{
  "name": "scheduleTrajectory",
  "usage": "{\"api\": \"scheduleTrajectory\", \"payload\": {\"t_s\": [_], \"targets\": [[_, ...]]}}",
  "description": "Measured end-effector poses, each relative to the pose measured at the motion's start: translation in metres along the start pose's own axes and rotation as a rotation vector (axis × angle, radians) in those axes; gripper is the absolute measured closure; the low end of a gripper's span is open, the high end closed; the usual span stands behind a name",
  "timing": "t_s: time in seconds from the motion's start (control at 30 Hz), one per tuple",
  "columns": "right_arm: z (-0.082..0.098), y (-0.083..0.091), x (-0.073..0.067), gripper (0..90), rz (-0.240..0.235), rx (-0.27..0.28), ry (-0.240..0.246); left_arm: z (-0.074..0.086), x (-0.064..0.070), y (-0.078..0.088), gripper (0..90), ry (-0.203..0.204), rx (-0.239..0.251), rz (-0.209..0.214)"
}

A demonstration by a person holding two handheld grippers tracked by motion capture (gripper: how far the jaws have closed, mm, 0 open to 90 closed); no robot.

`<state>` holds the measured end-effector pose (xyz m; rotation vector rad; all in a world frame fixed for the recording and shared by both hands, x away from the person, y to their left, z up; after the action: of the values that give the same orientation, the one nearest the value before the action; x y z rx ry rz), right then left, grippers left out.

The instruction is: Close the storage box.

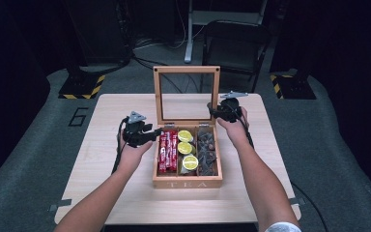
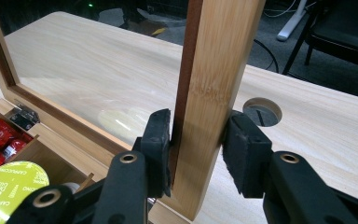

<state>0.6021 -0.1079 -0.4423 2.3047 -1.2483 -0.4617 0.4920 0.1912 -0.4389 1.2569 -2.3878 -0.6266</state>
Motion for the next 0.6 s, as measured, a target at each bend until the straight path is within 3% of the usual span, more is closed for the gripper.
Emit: {"api": "scheduleTrajectory", "payload": {"t_s": [0.33,0.6], "targets": [[0.0,0.0,-0.001,61.0,0.006,-0.002,-0.003,0.014,0.013,-0.002,50.8,0.025,-0.02,0.019],[0.001,-0.001,-0.002,59.0,0.012,-0.004,0.01,0.026,0.027,-0.012,50.8,-0.01,-0.053,0.022]]}}
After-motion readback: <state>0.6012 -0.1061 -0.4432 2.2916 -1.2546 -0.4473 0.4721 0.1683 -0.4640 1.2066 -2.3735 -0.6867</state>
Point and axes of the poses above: each handheld gripper's, and its own axes: y roughly backward along the jaws, z roughly out of its underside, x roughly to its right, the point moved 4 cm from there along -y, roughly forward along the jaws, and after that the axes turned 1 degree about -x, right-handed, at the moved point
